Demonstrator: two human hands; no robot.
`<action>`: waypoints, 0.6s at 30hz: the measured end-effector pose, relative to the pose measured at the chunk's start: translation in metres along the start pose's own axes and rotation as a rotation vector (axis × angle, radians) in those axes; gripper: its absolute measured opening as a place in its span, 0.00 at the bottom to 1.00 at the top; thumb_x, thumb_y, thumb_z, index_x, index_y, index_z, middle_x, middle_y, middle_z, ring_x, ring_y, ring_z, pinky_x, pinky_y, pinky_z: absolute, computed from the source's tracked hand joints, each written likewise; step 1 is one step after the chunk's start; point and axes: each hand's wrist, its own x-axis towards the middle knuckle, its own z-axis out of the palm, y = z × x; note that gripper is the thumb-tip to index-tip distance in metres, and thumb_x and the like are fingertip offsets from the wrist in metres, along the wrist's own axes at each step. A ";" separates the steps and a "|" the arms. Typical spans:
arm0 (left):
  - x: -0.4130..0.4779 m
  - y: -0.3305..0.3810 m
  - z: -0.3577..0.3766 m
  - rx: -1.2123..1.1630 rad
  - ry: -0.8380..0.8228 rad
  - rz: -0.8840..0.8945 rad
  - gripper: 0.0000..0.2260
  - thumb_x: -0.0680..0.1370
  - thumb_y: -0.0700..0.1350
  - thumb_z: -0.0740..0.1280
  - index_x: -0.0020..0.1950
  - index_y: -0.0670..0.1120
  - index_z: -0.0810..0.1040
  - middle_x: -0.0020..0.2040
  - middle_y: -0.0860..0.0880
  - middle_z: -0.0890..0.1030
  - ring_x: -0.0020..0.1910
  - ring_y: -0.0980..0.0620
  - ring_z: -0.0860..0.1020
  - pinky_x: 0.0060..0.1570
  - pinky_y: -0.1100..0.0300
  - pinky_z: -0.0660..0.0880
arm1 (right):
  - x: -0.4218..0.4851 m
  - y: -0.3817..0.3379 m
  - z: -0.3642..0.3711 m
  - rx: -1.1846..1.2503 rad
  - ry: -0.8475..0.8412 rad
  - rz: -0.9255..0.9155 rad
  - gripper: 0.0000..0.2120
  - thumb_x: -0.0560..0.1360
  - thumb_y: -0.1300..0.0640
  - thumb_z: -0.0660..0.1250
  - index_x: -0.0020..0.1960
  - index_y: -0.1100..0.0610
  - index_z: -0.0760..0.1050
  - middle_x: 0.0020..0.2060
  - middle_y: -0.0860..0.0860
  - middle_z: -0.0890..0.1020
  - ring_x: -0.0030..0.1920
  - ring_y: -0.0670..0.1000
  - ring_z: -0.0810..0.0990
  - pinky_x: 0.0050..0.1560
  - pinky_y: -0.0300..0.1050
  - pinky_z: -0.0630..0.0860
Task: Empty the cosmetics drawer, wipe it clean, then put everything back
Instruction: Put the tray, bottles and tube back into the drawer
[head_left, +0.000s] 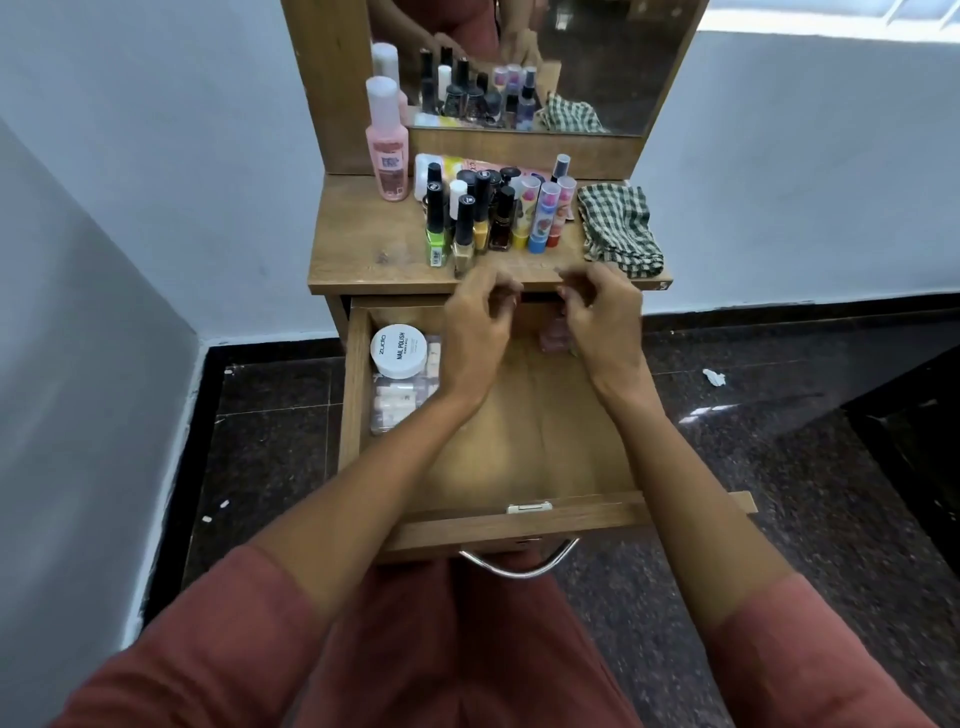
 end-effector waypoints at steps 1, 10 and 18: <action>0.005 0.002 -0.009 0.006 0.044 0.026 0.05 0.72 0.31 0.65 0.44 0.38 0.77 0.42 0.45 0.78 0.42 0.56 0.75 0.45 0.73 0.70 | 0.004 -0.013 0.003 0.041 -0.008 -0.041 0.10 0.71 0.69 0.66 0.52 0.66 0.78 0.48 0.60 0.81 0.47 0.48 0.76 0.47 0.22 0.68; 0.066 0.002 -0.056 0.109 0.177 -0.011 0.15 0.74 0.33 0.62 0.60 0.40 0.75 0.58 0.41 0.75 0.58 0.47 0.73 0.56 0.67 0.70 | 0.043 -0.079 0.042 0.087 -0.130 -0.205 0.20 0.71 0.60 0.70 0.62 0.59 0.73 0.54 0.55 0.76 0.49 0.46 0.73 0.52 0.35 0.73; 0.074 -0.002 -0.059 0.135 0.063 -0.014 0.10 0.73 0.36 0.68 0.54 0.42 0.77 0.51 0.46 0.81 0.48 0.54 0.78 0.46 0.72 0.71 | 0.047 -0.074 0.044 0.047 -0.142 -0.198 0.09 0.70 0.70 0.66 0.49 0.64 0.78 0.47 0.58 0.79 0.44 0.47 0.73 0.43 0.29 0.68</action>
